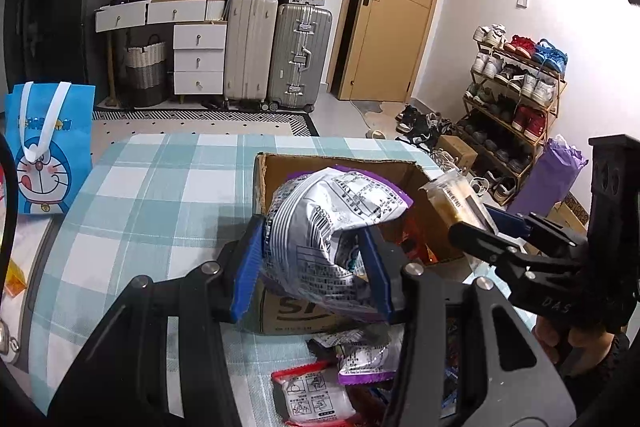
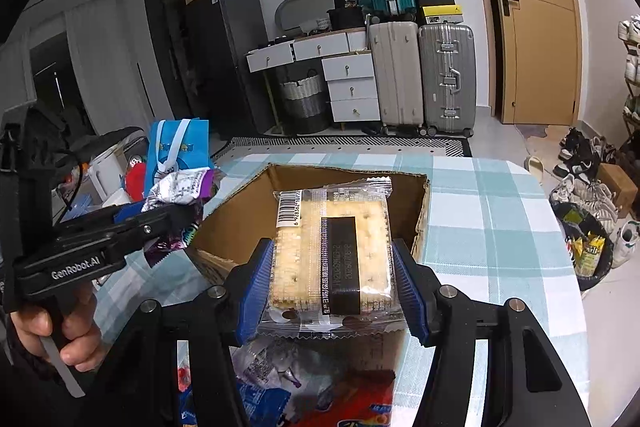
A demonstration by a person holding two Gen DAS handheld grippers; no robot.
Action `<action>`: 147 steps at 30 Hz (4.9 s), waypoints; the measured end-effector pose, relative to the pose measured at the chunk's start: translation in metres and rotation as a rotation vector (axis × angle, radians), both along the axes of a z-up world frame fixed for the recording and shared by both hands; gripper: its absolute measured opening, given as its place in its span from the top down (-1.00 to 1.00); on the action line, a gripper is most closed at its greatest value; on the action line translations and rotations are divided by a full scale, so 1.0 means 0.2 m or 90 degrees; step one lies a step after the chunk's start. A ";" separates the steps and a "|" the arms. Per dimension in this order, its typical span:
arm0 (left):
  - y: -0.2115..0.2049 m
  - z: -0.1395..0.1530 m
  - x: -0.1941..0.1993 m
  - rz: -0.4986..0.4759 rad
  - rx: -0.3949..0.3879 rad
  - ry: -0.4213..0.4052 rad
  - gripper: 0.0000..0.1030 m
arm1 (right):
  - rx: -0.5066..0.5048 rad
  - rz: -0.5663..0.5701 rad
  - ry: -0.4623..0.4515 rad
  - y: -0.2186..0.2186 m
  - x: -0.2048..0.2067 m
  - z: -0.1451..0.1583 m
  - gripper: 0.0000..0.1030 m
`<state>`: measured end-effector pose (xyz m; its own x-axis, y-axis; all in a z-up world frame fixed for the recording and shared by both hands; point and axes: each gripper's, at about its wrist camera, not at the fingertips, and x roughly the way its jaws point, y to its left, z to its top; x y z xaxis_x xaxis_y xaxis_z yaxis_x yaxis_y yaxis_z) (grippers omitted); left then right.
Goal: Organize snacks
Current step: 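Carry the silver chip bag and cracker pack over the box and release, then withdraw both tools from the box back toward the snack pile, then grasp the red crisp bag with the right tool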
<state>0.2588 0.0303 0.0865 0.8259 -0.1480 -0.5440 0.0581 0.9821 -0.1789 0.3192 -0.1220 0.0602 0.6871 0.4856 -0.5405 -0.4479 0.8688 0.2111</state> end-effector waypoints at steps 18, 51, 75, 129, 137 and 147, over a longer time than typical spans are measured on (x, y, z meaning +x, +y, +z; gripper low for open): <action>-0.07 -0.04 0.15 -0.036 0.012 0.013 0.15 | 0.016 0.013 0.001 0.01 0.05 -0.03 -0.14; -0.06 -0.12 -0.13 -0.026 0.049 0.014 -0.99 | 0.058 0.032 0.017 -0.14 -0.04 -0.01 -0.97; 0.01 -0.37 -0.47 -0.030 0.060 0.102 -0.99 | -0.007 -0.029 0.077 -0.23 -0.32 -0.18 -0.99; 0.02 -0.65 -0.16 -0.038 0.020 0.218 -0.99 | 0.044 -0.003 0.218 -0.18 -0.17 -0.49 -0.49; 0.04 -0.68 -0.15 -0.030 -0.003 0.227 -0.99 | 0.031 0.008 0.214 -0.14 -0.18 -0.49 -0.37; 0.02 -0.69 -0.17 -0.063 0.003 0.234 -0.56 | 0.035 0.023 0.189 -0.18 -0.21 -0.44 0.04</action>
<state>0.2255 0.0334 -0.0519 0.5572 -0.2140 -0.8023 0.0858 0.9759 -0.2007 0.2782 -0.1573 -0.0271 0.4843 0.5409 -0.6877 -0.3897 0.8371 0.3839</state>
